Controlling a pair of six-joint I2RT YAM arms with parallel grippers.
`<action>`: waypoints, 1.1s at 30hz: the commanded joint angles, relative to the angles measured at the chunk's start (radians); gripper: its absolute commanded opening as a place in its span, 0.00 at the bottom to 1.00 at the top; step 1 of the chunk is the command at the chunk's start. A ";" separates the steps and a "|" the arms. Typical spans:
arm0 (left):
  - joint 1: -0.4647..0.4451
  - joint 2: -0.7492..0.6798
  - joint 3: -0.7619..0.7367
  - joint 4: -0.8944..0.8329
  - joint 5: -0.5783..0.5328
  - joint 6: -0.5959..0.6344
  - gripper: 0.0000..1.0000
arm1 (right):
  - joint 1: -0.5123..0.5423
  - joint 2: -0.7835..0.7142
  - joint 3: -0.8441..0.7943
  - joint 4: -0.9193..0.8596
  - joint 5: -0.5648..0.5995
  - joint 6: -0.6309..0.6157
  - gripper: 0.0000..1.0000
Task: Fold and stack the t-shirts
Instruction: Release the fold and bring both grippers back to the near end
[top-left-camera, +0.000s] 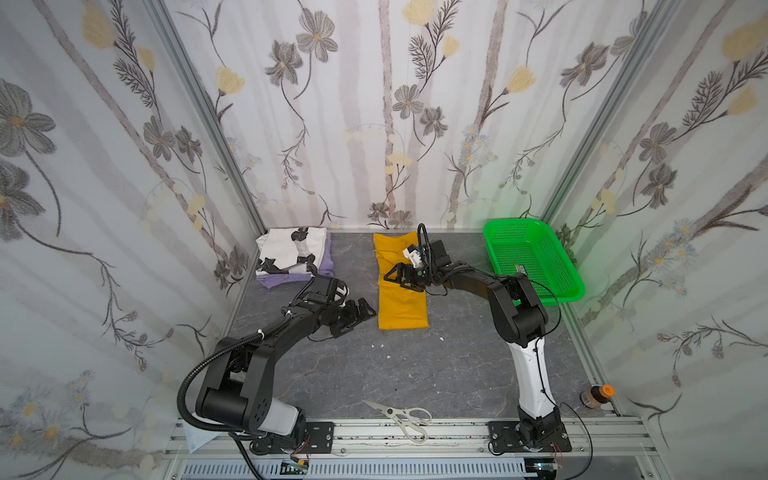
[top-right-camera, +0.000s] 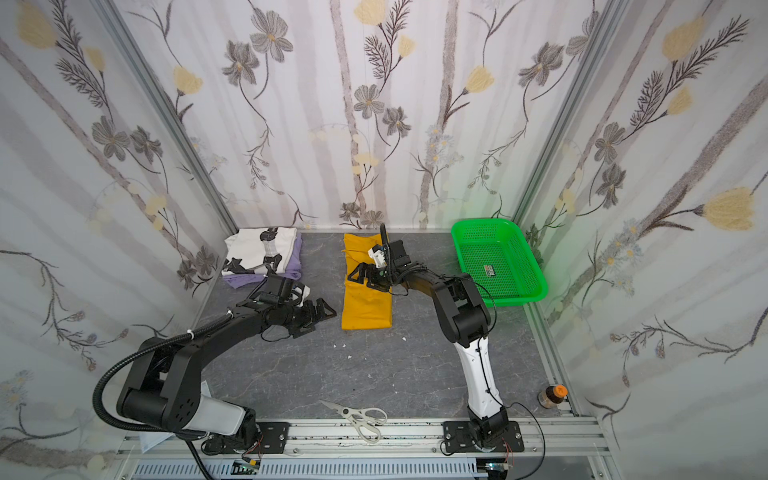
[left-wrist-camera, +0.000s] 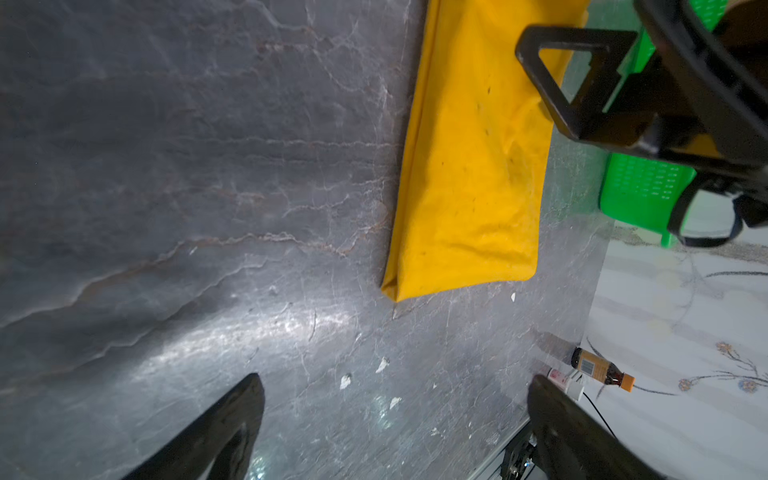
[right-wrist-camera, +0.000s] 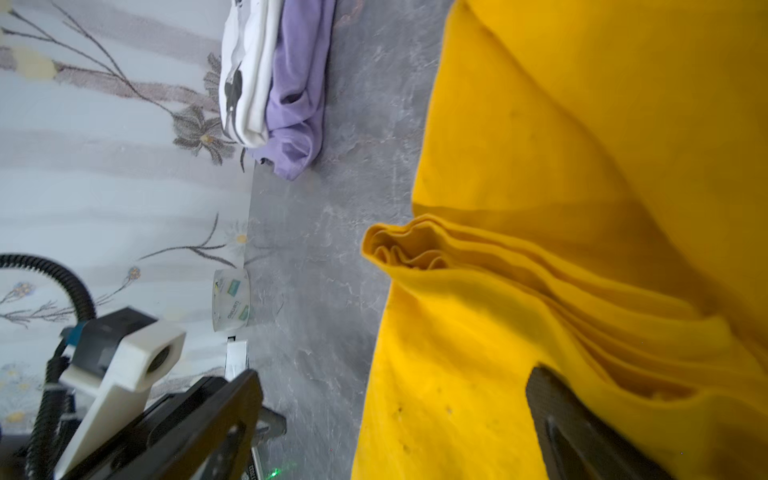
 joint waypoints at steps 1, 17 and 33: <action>-0.025 -0.027 -0.010 0.021 0.002 0.009 1.00 | -0.019 0.026 0.038 0.109 -0.025 0.052 1.00; -0.164 0.260 0.117 0.209 -0.020 -0.059 0.69 | 0.004 -0.525 -0.584 0.115 0.123 -0.066 1.00; -0.193 0.300 0.075 0.218 -0.051 -0.060 0.08 | 0.092 -0.713 -0.912 0.164 0.302 -0.058 0.85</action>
